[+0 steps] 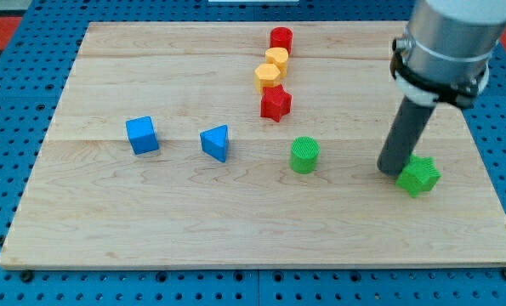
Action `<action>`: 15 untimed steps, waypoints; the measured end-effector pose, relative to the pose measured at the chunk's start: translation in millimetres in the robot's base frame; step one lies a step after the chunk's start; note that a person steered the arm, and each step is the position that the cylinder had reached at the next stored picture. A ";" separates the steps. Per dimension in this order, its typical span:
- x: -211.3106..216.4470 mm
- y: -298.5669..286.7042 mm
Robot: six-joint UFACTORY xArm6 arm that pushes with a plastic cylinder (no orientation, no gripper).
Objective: Drag the green circle into the green star
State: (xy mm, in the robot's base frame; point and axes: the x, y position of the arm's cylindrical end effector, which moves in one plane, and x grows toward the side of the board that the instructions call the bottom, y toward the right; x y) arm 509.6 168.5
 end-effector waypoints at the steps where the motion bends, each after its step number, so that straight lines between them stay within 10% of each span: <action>1: 35.3 -4.9; 3: 64.2 40.1; 7: -75.2 32.3; 9: 55.9 -54.3; 15: -61.2 -140.8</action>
State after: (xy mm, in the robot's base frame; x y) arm 448.4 27.7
